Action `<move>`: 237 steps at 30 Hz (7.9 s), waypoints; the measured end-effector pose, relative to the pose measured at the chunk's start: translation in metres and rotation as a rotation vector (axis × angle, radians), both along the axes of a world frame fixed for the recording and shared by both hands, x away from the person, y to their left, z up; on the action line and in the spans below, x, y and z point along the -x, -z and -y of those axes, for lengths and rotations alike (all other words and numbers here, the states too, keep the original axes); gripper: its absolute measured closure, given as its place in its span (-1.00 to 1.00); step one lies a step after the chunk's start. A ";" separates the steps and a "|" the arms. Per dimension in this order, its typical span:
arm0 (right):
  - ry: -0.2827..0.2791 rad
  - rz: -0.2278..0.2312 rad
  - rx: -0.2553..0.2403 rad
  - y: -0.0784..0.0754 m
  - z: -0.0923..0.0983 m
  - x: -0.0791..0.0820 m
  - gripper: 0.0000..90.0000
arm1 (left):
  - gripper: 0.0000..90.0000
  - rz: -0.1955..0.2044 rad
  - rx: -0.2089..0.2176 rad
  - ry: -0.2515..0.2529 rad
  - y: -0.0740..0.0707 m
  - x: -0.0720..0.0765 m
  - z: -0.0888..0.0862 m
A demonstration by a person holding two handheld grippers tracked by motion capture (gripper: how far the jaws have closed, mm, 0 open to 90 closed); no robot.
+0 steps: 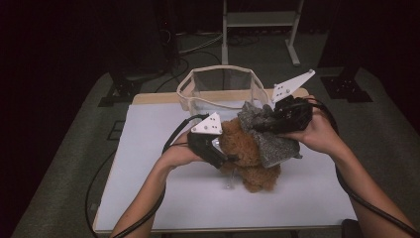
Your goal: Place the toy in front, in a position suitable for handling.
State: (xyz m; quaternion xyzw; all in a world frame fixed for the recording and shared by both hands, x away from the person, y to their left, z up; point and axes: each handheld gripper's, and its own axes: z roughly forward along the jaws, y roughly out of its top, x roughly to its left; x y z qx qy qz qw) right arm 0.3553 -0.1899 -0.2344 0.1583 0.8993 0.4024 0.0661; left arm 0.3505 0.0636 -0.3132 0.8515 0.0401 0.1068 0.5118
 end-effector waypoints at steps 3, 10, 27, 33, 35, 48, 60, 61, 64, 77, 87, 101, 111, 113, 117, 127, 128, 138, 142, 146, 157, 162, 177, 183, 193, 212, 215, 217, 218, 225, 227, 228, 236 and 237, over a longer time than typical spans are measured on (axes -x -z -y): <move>0.003 -0.004 -0.036 -0.007 0.006 0.001 0.74 | -0.31 0.031 0.027 0.008 -0.003 0.002 0.001; -0.051 0.023 0.017 -0.030 -0.026 0.001 0.74 | -0.26 0.088 -0.017 0.030 -0.013 0.013 0.011; 0.023 -0.006 -0.048 -0.022 0.017 -0.004 0.73 | -0.23 0.079 0.010 0.040 -0.014 0.011 0.010; -0.015 0.025 -0.042 -0.028 0.001 0.002 0.73 | -0.22 0.091 -0.002 0.038 -0.018 0.010 0.015; -0.017 0.041 -0.026 -0.030 -0.001 0.003 0.72 | -0.22 0.080 0.009 0.035 -0.017 0.010 0.012; 0.017 0.017 -0.112 -0.019 0.023 0.001 0.72 | -0.53 0.065 -0.020 0.024 -0.017 0.014 -0.010; -0.091 0.012 -0.101 -0.002 -0.038 -0.004 0.72 | -0.64 0.141 -0.092 0.013 -0.031 0.031 -0.026; -0.094 0.018 -0.097 0.000 -0.041 -0.004 0.72 | -0.55 0.142 -0.100 0.009 -0.029 0.032 -0.028; -0.095 0.013 -0.105 0.004 -0.043 -0.005 0.71 | -0.53 0.122 -0.108 -0.011 -0.024 0.032 -0.038; -0.049 -0.096 -0.097 0.068 -0.040 -0.017 0.70 | -0.57 0.075 -0.099 -0.119 0.009 0.040 -0.093; -0.084 -0.129 -0.097 0.099 -0.075 -0.019 0.70 | -0.61 0.129 -0.051 -0.153 0.019 0.058 -0.122; 0.038 -0.156 -0.104 0.118 -0.020 -0.018 0.68 | -0.61 0.063 -0.073 -0.247 0.053 0.044 -0.140; 0.105 -0.172 -0.133 0.130 0.006 -0.018 0.68 | -0.62 0.101 -0.119 -0.180 0.054 0.046 -0.131; 0.118 -0.177 -0.125 0.134 0.010 -0.019 0.68 | -0.63 0.089 -0.157 -0.199 0.064 0.041 -0.131; 0.132 -0.200 -0.123 0.144 0.011 -0.023 0.68 | -0.70 0.071 -0.114 -0.233 0.077 0.031 -0.138; 0.116 -0.209 -0.129 0.152 -0.003 -0.030 0.67 | -0.93 0.046 -0.124 -0.300 0.093 0.011 -0.147; 0.117 -0.212 -0.133 0.154 -0.004 -0.029 0.67 | -0.94 0.040 -0.125 -0.296 0.097 0.009 -0.145; 0.080 -0.223 -0.212 0.157 -0.014 -0.018 0.72 | -0.30 -0.005 -0.124 -0.284 0.090 0.010 -0.137; 0.045 -0.207 -0.232 0.142 -0.015 -0.008 0.72 | -0.27 -0.046 -0.134 -0.260 0.084 0.015 -0.135; 0.029 -0.212 -0.247 0.135 -0.014 -0.001 0.73 | -0.26 -0.080 -0.143 -0.210 0.077 0.026 -0.134; 0.050 -0.237 -0.262 0.150 -0.005 0.008 0.72 | -0.69 -0.075 -0.181 -0.207 0.071 0.035 -0.140; 0.086 -0.241 -0.268 0.152 0.015 0.012 0.72 | -0.69 -0.024 -0.183 -0.176 0.066 0.037 -0.134; 0.056 -0.252 -0.301 0.158 0.006 0.012 0.71 | -0.70 0.093 -0.221 -0.066 0.038 0.044 -0.080; 0.082 -0.250 -0.326 0.160 0.018 0.014 0.71 | -0.81 0.119 -0.245 -0.006 0.032 0.040 -0.035; 0.108 -0.242 -0.351 0.164 0.038 0.024 0.71 | -0.97 0.100 -0.374 0.011 0.045 0.028 0.002; 0.106 -0.233 -0.331 0.157 0.012 0.016 0.71 | -0.06 0.103 -0.321 0.020 0.022 0.030 -0.005; 0.111 -0.229 -0.329 0.157 0.019 0.021 0.71 | -0.06 0.095 -0.297 0.030 0.020 0.030 -0.005; 0.120 -0.231 -0.306 0.160 0.024 0.024 0.71 | -0.06 0.091 -0.279 0.037 0.018 0.031 -0.004; 0.123 -0.239 -0.299 0.163 0.027 0.026 0.71 | -0.06 0.093 -0.279 0.046 0.017 0.031 -0.003; 0.170 -0.215 -0.350 0.155 0.048 0.028 0.71 | -0.06 0.088 -0.253 0.085 0.013 0.033 0.010; 0.167 -0.207 -0.356 0.151 0.048 0.028 0.71 | -0.06 0.085 -0.237 0.086 0.011 0.033 0.012; 0.163 -0.206 -0.354 0.151 0.047 0.028 0.71 | -0.06 0.088 -0.240 0.087 0.010 0.032 0.013; 0.171 -0.258 -0.228 0.173 0.058 0.035 0.70 | -0.06 0.067 -0.251 0.093 0.018 0.028 0.013; 0.186 -0.258 -0.236 0.173 0.062 0.034 0.70 | -0.07 0.067 -0.252 0.093 0.018 0.029 0.015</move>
